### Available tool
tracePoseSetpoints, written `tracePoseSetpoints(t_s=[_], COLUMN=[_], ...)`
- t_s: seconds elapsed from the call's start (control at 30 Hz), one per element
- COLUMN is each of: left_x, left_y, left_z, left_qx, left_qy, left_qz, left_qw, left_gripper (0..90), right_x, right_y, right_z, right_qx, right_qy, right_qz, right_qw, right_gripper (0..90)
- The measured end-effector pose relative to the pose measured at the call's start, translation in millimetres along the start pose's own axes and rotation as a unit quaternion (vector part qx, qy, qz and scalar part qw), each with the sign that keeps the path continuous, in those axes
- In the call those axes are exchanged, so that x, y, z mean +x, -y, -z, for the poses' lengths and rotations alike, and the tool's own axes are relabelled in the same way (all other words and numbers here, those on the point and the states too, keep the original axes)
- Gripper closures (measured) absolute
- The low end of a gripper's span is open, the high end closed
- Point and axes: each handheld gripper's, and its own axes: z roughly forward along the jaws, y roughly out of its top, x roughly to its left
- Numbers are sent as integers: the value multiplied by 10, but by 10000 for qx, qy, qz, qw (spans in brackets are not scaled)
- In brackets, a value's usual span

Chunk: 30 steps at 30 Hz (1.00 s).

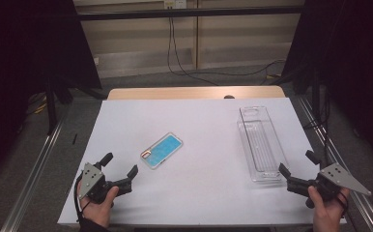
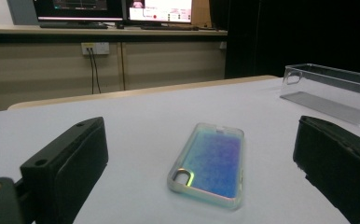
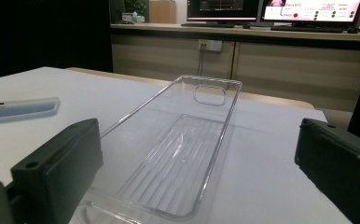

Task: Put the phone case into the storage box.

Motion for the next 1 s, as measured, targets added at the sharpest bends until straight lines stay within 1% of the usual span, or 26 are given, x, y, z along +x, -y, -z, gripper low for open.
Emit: tracePoseSetpoints(t_s=[0.03,0.1,0.13,0.17,0.3,0.4,0.5,0.57,0.63,0.67,0.7,0.77,0.83,0.97,1.0], left_x=[-1,-11,-11,-17,-35,-55,-74,-89,-96,-105,-105,-114,-124,-137,-138], left_y=[2,3,3,3,0,0,2,3,2,4,4,5,2,-21,-33], left_z=[-5,-22,-22,-27,-55,-75,-90,-98,-101,-106,-106,-123,-142,-173,-182], left_qx=[0,34,34,65,86,132,186,222,238,257,257,343,301,335,349], left_qy=[-3,72,72,57,92,162,216,298,328,415,415,542,607,674,720], left_qz=[32,82,82,39,65,87,65,69,78,94,94,88,110,48,14], left_qw=[10000,9999,9999,10000,9999,9997,9996,9993,9991,9988,9988,9979,9976,9972,9968], left_gripper=[31,31,31,31,32,32,32,32,32,32,32,32,32,31,31], right_x=[1,4,4,5,14,21,25,30,33,42,42,48,53,54,53], right_y=[-2,1,1,3,9,14,15,13,12,12,12,12,10,11,11], right_z=[7,14,14,15,21,14,10,6,4,0,0,-1,3,11,13], right_qx=[-17,-21,-21,-9,-10,-4,4,4,22,36,36,58,49,43,47], right_qy=[1,-13,-13,-29,-90,-126,-131,-154,-162,-168,-168,-172,-182,-173,-170], right_qz=[11,8,8,-1,-6,-15,-27,-19,-18,-19,-19,-46,-26,-32,-38], right_qw=[10000,10000,10000,10000,10000,9999,9999,9999,9999,9999,9999,9998,9998,9998,9998], right_gripper=[0,0,0,0,0,0,0,0,0,0,0,0,1,0,0])
